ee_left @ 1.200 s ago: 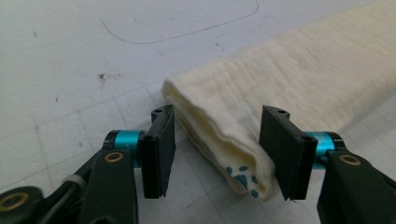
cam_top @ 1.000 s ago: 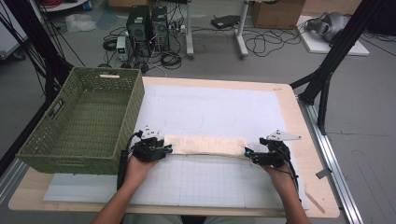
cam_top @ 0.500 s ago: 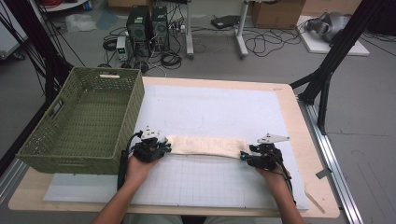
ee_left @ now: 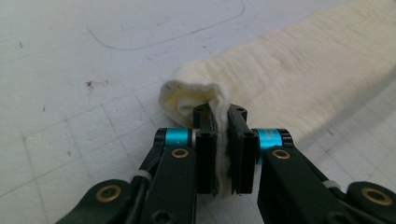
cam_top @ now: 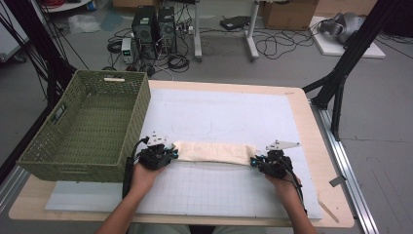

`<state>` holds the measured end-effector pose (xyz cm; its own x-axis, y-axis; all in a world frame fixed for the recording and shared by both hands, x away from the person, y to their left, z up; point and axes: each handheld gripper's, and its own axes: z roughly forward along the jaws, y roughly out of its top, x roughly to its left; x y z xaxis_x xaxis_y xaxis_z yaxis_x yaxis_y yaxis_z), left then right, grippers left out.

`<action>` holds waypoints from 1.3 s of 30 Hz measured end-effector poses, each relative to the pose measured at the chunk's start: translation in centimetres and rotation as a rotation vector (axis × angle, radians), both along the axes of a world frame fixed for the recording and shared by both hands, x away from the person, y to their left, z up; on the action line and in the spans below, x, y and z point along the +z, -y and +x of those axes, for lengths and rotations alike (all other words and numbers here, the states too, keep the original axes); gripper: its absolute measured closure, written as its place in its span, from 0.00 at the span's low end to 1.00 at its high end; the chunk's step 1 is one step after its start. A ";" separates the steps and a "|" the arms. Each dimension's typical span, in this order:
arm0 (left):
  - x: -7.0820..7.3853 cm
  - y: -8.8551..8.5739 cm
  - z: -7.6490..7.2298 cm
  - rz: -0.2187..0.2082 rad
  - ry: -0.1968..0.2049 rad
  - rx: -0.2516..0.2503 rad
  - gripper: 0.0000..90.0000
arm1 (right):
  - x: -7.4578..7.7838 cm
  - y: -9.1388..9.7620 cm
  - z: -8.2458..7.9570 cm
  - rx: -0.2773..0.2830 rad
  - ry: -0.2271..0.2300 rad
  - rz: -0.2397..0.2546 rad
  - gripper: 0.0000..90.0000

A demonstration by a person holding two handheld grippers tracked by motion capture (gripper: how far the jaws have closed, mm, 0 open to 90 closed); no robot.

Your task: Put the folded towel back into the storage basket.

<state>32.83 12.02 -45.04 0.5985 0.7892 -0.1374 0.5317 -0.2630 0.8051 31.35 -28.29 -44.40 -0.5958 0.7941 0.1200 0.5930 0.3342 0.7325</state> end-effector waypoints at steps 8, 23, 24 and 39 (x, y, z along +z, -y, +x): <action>1.4 0.0 -0.5 -0.033 0.071 -0.011 0.92 | 0.9 0.4 0.1 -0.029 0.060 0.012 0.90; 4.9 -0.7 -1.2 -0.140 0.174 -0.007 0.92 | 3.6 1.1 -0.1 -0.052 0.213 0.112 0.90; 5.1 -0.7 -1.2 -0.143 0.176 -0.005 0.92 | 3.8 1.1 0.0 -0.052 0.215 0.116 0.90; 8.9 -2.1 -2.2 -0.172 0.272 0.042 0.92 | 7.4 -0.6 3.0 -0.028 0.270 0.125 0.90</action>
